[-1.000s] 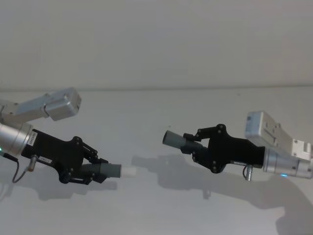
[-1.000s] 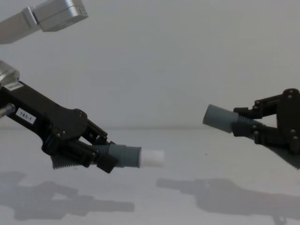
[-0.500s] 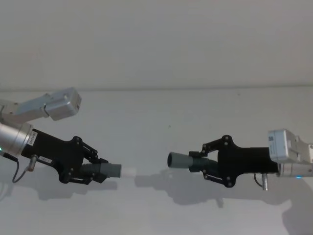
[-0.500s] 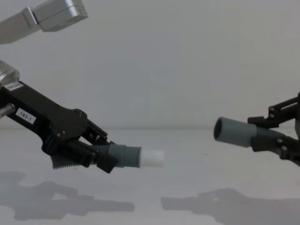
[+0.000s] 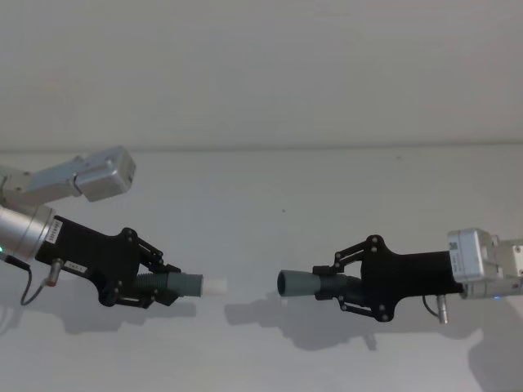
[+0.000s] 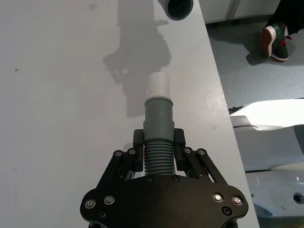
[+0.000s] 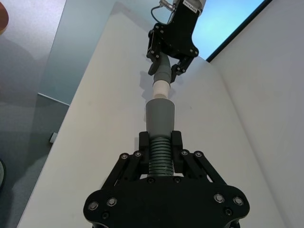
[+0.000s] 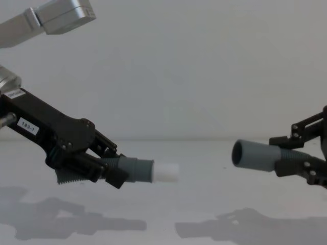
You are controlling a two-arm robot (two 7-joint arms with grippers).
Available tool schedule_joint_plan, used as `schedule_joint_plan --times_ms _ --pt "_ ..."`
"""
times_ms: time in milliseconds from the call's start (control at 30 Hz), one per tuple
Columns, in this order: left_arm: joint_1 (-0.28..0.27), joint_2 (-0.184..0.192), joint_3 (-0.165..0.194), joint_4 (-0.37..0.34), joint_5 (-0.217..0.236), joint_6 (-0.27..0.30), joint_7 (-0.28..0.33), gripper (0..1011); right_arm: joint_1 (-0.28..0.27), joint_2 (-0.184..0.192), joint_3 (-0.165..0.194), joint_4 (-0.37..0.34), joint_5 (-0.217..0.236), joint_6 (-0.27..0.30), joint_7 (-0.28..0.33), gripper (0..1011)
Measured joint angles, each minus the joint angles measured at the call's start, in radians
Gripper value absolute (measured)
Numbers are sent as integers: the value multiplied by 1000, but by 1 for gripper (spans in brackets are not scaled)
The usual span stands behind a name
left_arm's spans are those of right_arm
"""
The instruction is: Use both hands to pick up one end of the pipe from the table, align the ends, and insert them.
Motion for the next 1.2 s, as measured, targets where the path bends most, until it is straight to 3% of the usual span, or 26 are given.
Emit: schedule_joint_plan --times_ms 567,1200 --pt "0 0 0 0 0 0 0 329 28 -32 -34 36 -70 23 -58 245" --pt "0 0 0 0 0 0 0 329 60 -46 -86 42 -112 61 -54 244"
